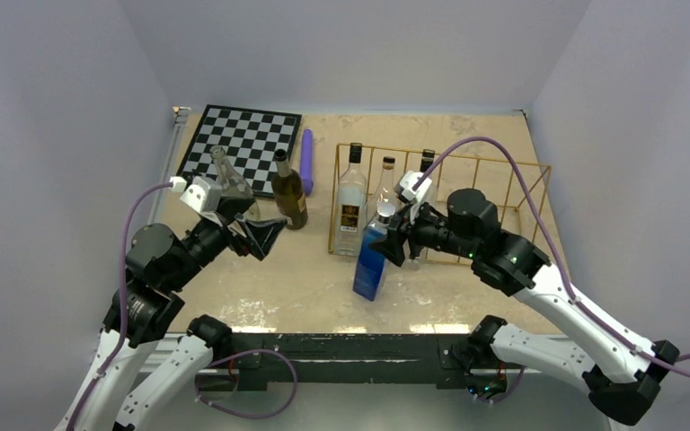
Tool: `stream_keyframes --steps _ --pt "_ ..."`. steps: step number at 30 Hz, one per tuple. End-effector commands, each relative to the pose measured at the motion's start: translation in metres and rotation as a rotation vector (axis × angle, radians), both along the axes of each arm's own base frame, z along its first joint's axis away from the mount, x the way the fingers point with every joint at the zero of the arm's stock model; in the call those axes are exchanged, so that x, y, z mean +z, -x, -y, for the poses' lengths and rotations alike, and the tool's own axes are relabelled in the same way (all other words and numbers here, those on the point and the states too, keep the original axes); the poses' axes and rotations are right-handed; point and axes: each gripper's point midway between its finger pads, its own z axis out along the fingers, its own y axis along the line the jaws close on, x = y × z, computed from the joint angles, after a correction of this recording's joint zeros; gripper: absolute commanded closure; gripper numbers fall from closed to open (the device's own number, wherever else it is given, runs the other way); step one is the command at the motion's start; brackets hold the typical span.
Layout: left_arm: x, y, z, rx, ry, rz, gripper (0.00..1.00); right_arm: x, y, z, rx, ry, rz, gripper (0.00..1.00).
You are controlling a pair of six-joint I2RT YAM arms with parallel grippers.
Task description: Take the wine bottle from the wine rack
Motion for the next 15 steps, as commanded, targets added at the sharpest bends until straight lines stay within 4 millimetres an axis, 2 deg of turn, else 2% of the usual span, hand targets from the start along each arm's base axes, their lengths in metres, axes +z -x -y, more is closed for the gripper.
stream_keyframes --steps 1,5,11,15 --pt "-0.007 0.014 0.019 -0.131 0.009 -0.015 0.04 0.077 0.006 -0.042 0.146 -0.241 0.233 0.94" --pt "-0.005 0.018 0.028 -0.190 0.015 -0.013 0.04 0.064 0.013 -0.060 0.225 -0.168 0.328 0.91" --pt "-0.001 0.023 0.041 -0.273 0.052 -0.035 0.05 0.049 0.014 -0.076 0.261 -0.161 0.294 0.90" --pt "0.002 0.032 0.056 -0.390 0.068 -0.039 0.09 0.040 0.014 -0.079 0.269 -0.161 0.296 0.82"
